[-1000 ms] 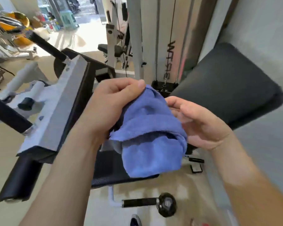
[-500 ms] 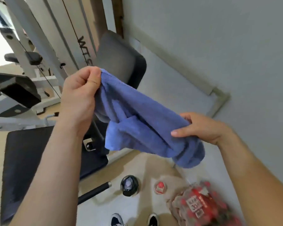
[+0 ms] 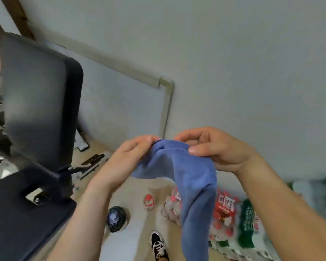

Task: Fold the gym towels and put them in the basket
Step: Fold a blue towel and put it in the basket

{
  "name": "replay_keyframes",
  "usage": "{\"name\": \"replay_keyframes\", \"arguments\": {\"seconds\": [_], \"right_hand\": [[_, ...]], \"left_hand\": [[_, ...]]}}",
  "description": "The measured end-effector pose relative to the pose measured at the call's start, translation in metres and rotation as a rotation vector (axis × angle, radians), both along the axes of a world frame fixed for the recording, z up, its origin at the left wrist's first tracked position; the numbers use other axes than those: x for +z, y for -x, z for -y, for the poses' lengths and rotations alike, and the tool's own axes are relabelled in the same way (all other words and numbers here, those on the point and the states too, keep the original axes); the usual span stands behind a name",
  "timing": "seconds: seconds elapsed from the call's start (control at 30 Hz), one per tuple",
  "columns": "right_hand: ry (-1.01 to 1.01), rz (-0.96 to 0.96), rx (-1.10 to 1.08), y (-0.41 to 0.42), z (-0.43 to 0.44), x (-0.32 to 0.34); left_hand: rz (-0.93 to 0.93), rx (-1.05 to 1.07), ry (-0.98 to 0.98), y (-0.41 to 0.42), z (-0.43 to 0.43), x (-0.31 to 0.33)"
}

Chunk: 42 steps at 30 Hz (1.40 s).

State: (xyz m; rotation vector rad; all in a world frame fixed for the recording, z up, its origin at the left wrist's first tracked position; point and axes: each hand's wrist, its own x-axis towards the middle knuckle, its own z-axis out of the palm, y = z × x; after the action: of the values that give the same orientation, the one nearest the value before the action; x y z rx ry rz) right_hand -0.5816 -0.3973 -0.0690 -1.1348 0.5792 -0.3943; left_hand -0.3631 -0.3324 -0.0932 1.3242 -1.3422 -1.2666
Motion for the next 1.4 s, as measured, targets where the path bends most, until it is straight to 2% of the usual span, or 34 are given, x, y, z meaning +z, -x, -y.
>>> {"name": "replay_keyframes", "arguments": {"seconds": [0.07,0.2,0.33,0.4,0.5,0.6,0.73,0.8,0.9,1.07,1.17,1.3,1.4], "right_hand": [[0.061,-0.063,-0.097,0.016,-0.022,-0.001],[0.207,-0.342,-0.251,0.079,-0.069,0.008],[0.178,-0.578,-0.271,0.154,-0.126,0.018],[0.188,-0.718,-0.293,0.193,-0.153,0.019],[0.157,-0.868,-0.466,0.264,-0.197,0.015],[0.09,-0.766,-0.658,0.336,-0.245,0.01],[0.017,-0.292,-1.102,0.415,-0.3,-0.006],[-0.002,-0.155,-1.325,0.451,-0.322,-0.017],[-0.008,-0.199,-1.564,0.499,-0.349,-0.031],[0.069,-0.392,-1.738,0.57,-0.379,-0.022],[0.164,-0.47,-1.723,0.605,-0.385,-0.006],[0.219,-0.461,-1.753,0.644,-0.373,0.009],[0.22,-0.593,-1.804,0.681,-0.35,0.01]], "left_hand": [[-0.176,-0.228,-0.028,0.043,-0.011,-0.003],[-0.237,-0.256,-0.02,0.089,-0.017,-0.011],[-0.288,-0.506,-0.001,0.145,-0.022,0.005],[-0.381,-0.536,-0.023,0.175,-0.022,0.011],[-0.488,-0.589,-0.127,0.219,-0.024,0.015],[-0.375,-0.625,-0.144,0.271,-0.03,0.013],[-0.176,-0.757,-0.153,0.347,-0.045,0.008],[-0.067,-0.886,-0.165,0.383,-0.054,0.0],[0.156,-0.905,-0.087,0.443,-0.063,-0.012],[0.449,-0.748,0.245,0.534,-0.074,-0.006],[0.544,-0.71,0.359,0.57,-0.069,0.014],[0.614,-0.595,0.475,0.617,-0.045,0.034],[0.607,-0.503,0.546,0.656,-0.021,0.04]]}}
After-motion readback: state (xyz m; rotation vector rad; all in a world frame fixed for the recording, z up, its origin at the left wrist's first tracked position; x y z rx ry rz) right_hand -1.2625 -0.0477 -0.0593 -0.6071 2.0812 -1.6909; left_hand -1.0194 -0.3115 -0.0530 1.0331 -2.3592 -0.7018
